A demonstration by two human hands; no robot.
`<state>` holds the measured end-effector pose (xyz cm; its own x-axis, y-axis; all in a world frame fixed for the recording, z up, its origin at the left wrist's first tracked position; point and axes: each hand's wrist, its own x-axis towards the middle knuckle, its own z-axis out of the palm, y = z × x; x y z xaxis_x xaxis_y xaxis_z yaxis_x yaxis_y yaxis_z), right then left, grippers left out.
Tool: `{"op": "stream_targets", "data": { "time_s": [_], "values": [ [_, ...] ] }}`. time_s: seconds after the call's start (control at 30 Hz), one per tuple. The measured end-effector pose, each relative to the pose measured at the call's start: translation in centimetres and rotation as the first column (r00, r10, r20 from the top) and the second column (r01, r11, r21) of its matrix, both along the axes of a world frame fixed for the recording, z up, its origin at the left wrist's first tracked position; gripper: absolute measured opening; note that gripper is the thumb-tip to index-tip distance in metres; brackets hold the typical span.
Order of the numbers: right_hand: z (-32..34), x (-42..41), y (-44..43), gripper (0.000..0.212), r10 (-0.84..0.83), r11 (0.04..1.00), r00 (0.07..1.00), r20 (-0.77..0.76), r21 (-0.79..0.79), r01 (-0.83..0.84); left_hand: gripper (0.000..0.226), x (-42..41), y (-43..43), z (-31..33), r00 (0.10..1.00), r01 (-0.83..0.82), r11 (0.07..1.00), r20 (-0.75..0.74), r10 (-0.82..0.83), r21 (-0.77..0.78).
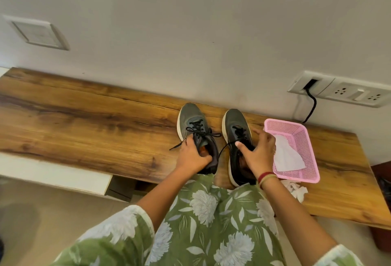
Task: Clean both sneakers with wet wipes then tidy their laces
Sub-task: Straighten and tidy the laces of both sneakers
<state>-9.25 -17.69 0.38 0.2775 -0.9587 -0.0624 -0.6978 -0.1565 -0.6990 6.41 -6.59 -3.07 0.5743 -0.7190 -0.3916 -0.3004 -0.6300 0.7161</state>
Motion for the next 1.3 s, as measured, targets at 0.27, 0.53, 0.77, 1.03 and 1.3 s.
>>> {"op": "stream_targets", "data": {
  "time_s": [0.27, 0.53, 0.77, 1.03, 1.3],
  "values": [
    [-3.4, -2.9, -0.1, 0.097, 0.074, 0.958, 0.994, -0.083, 0.282, -0.048, 0.084, 0.7, -1.0, -1.1, 0.992, -0.018, 0.987, 0.127, -0.003, 0.161],
    [-4.1, -1.2, 0.2, 0.07, 0.142, 0.965, 0.988, -0.064, 0.231, -0.124, 0.057, 2.5, -0.6, -0.9, 0.962, 0.065, 0.979, 0.249, -0.113, 0.191],
    [-4.6, 1.1, 0.8, 0.048, 0.155, 0.971, 0.974, -0.168, 0.206, -0.119, 0.052, 3.5, -0.8, -0.4, 0.964, 0.086, 0.973, 0.23, -0.135, 0.213],
    [-2.3, 0.4, 1.7, 0.056, 0.163, 0.949, 0.982, -0.093, 0.288, -0.13, 0.049, 1.3, 2.9, 2.6, 0.976, 0.059, 0.995, 0.203, -0.075, 0.083],
    [2.3, -0.6, 4.4, 0.053, 0.147, 0.959, 0.987, 0.069, 0.236, -0.159, 0.047, -1.6, 7.0, 8.3, 0.935, 0.086, 0.994, 0.351, -0.059, -0.061]
  ]
}}
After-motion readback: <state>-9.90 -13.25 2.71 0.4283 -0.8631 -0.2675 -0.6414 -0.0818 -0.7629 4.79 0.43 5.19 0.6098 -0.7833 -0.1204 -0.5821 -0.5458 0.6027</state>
